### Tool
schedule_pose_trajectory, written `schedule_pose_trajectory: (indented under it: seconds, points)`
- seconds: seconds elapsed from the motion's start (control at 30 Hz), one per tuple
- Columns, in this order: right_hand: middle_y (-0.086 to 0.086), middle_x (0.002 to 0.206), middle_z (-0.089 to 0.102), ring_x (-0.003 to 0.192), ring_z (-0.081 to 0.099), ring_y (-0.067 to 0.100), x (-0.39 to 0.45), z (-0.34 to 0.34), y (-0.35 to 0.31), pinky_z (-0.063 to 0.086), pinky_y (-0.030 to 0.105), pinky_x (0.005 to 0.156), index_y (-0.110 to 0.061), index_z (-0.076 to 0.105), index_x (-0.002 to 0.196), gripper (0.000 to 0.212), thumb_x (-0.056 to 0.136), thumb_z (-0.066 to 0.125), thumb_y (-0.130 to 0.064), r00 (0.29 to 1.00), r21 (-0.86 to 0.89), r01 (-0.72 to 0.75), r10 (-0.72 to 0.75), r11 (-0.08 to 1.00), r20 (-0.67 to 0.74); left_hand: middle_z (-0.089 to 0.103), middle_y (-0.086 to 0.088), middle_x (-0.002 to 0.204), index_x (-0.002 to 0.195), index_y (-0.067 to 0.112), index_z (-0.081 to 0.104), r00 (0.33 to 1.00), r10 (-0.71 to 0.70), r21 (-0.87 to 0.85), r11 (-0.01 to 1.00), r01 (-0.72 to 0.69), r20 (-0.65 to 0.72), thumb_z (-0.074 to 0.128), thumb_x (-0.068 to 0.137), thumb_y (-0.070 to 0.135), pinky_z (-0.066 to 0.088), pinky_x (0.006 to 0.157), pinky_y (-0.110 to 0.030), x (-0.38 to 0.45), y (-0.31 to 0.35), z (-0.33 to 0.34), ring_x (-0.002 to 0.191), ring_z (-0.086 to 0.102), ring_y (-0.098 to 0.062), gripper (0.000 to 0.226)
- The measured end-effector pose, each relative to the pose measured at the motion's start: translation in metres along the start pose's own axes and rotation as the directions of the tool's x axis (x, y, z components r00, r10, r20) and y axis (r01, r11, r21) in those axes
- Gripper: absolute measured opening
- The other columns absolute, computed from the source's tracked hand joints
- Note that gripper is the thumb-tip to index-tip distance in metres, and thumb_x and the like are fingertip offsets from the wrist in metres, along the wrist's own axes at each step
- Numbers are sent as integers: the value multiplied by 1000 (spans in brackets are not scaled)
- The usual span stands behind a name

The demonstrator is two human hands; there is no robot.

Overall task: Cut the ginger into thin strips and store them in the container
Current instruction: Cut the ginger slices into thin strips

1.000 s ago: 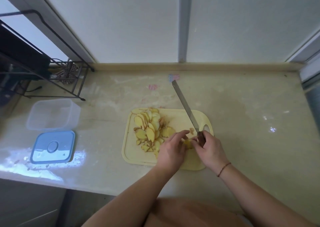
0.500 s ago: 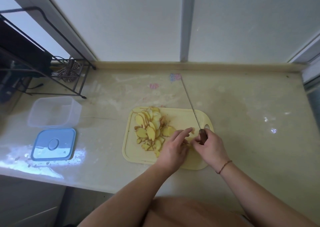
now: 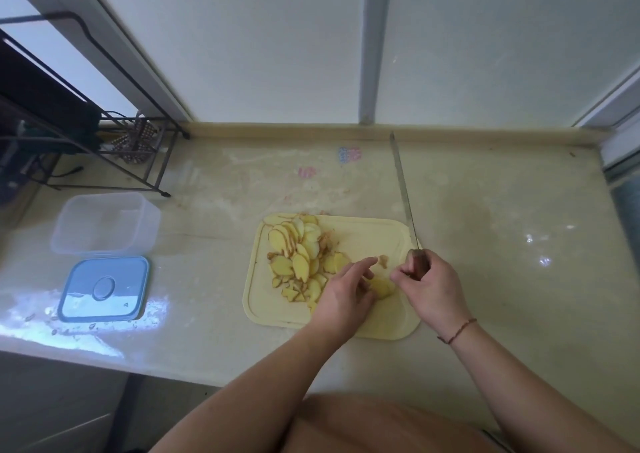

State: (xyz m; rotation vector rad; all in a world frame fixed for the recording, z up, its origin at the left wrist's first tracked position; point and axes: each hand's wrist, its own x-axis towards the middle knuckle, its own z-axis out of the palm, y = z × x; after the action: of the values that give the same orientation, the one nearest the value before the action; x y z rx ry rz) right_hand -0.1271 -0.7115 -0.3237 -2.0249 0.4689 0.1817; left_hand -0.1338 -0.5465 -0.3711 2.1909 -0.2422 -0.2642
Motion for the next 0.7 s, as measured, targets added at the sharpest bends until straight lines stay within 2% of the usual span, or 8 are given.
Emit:
schedule_pose_trajectory:
  seconds: [0.07, 0.17, 0.23, 0.33, 0.47, 0.53, 0.6, 0.7]
  points:
    - [-4, 66, 62, 66, 60, 13, -3, 0, 0, 42, 12, 58, -15, 46, 65, 38, 76, 81, -6, 1000, 28, -21, 21, 999, 22, 57, 11, 104, 136, 17, 59, 999, -36, 1, 999, 36, -40, 73, 86, 6, 45, 80, -13, 0, -1, 0, 80, 53, 3, 53]
    - [-3, 68, 65, 60, 57, 4, -4, 3, 2, 42, 10, 57, -14, 46, 65, 38, 75, 82, -6, 998, 17, -38, 37, 999, 49, 59, 10, 107, 136, 15, 60, 996, -57, 10, 998, 58, -72, 64, 93, 5, 40, 78, -4, -1, -3, -3, 79, 54, 4, 44]
    - [-5, 70, 66, 64, 60, 5, -2, 7, 3, 42, 14, 59, -16, 49, 66, 34, 77, 81, -9, 996, -52, -52, 56, 997, 67, 62, 6, 109, 134, 13, 60, 995, -54, 23, 998, 56, -87, 58, 96, 4, 39, 81, -2, -2, -3, -5, 86, 57, -2, 40]
    - [-6, 76, 70, 77, 67, 19, 1, 12, 8, 43, 23, 69, -20, 58, 70, 24, 80, 79, -14, 996, -167, -63, 73, 984, 56, 67, 0, 112, 130, 11, 63, 996, -37, 47, 998, 41, -83, 57, 95, 2, 39, 82, -2, -1, -1, -7, 90, 57, -4, 37]
    - [-18, 72, 63, 74, 63, 18, -1, 15, 9, 50, 29, 74, -12, 65, 87, 11, 84, 75, -16, 999, -246, -25, 31, 969, 20, 68, -3, 111, 126, 9, 66, 999, 3, 54, 999, 0, -51, 62, 90, 0, 37, 80, 1, 1, 1, -8, 85, 55, -3, 38]
    - [-17, 77, 68, 78, 66, 20, -2, 14, 10, 54, 32, 77, -14, 65, 92, 11, 86, 73, -17, 1000, -274, 1, 2, 962, 12, 68, -3, 111, 126, 10, 66, 999, 32, 49, 998, -31, -23, 66, 87, 2, 41, 81, -5, 0, -1, -9, 85, 55, -2, 39]
    - [-5, 86, 74, 84, 70, 26, -3, 14, 13, 57, 37, 78, -16, 64, 95, 11, 87, 70, -20, 1000, -308, 19, -21, 951, -5, 66, -3, 115, 129, 11, 64, 997, 77, 60, 995, -79, 32, 70, 86, 7, 45, 86, -12, -2, -4, -12, 91, 56, -4, 43]
    - [2, 86, 75, 85, 70, 31, -5, 16, 18, 57, 41, 74, -18, 64, 94, 10, 87, 70, -23, 999, -325, 9, -19, 946, -27, 66, -5, 122, 133, 10, 61, 991, 109, 138, 983, -120, 83, 76, 83, 9, 47, 96, -24, -5, -10, -13, 109, 59, -17, 53]
